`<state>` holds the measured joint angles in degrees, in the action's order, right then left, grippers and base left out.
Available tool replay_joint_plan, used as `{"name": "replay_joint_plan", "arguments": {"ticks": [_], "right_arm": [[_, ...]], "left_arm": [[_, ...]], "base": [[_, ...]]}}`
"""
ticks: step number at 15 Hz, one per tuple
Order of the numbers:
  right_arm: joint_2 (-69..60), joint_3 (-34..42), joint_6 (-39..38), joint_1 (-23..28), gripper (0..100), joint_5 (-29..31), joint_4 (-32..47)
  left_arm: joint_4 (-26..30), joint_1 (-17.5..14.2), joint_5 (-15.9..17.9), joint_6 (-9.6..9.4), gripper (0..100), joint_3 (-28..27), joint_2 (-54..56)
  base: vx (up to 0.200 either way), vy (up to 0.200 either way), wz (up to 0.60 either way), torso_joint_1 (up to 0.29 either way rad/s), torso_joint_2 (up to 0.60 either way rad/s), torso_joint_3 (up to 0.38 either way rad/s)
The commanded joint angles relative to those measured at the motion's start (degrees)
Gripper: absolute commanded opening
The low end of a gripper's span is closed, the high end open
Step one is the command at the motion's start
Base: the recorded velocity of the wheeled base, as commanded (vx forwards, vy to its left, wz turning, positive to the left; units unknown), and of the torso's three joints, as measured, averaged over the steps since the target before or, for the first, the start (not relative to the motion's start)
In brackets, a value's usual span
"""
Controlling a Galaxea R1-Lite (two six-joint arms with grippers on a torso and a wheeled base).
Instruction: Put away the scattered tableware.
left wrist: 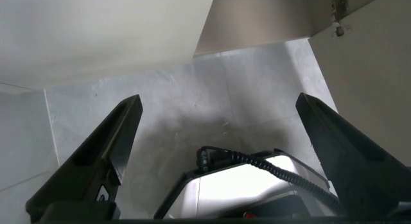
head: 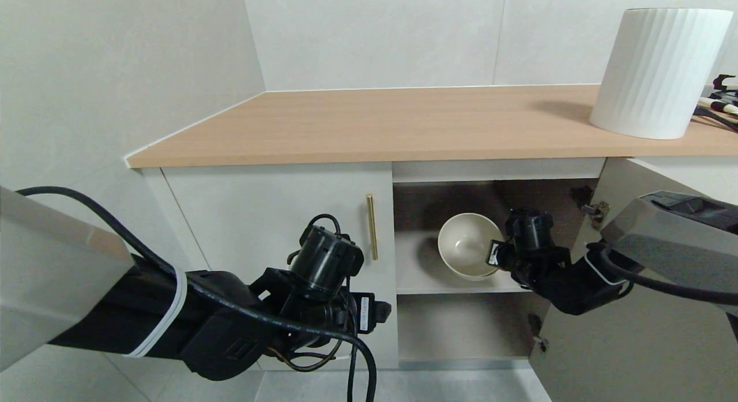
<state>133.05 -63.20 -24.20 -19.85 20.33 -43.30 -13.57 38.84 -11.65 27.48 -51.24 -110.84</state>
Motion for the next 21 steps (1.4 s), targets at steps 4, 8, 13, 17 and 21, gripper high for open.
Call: {"name": "replay_joint_plan", "arguments": {"ticks": [4,8,13,17,21], "right_arm": [[3.62,-2.81,-0.06,1.39,0,0.06,-0.03],[4.94,-4.04,-0.15,2.00,0,0.06,-0.03],[5.82,-4.57,-0.06,2.18,0,0.06,0.06],[6.26,-4.92,-0.06,2.18,0,0.06,0.06],[6.26,-4.74,-0.06,2.18,100,0.06,0.06]], "left_arm": [[0.03,0.01,-0.04,0.03,100,0.00,-0.17],[0.03,0.01,-0.04,0.03,100,0.00,-0.17],[-0.05,0.01,-0.04,0.12,100,0.00,-0.26],[0.03,0.01,-0.04,0.03,100,0.00,-0.26],[-0.05,0.01,-0.04,0.12,100,0.00,-0.26]], "base": [[0.000,0.000,0.00,0.000,0.00,0.000],[0.000,0.000,0.00,0.000,0.00,0.000],[0.000,0.000,0.00,0.000,0.00,0.000],[0.000,0.000,0.00,0.000,0.00,0.000],[0.000,0.000,0.00,0.000,0.00,0.000]]}}
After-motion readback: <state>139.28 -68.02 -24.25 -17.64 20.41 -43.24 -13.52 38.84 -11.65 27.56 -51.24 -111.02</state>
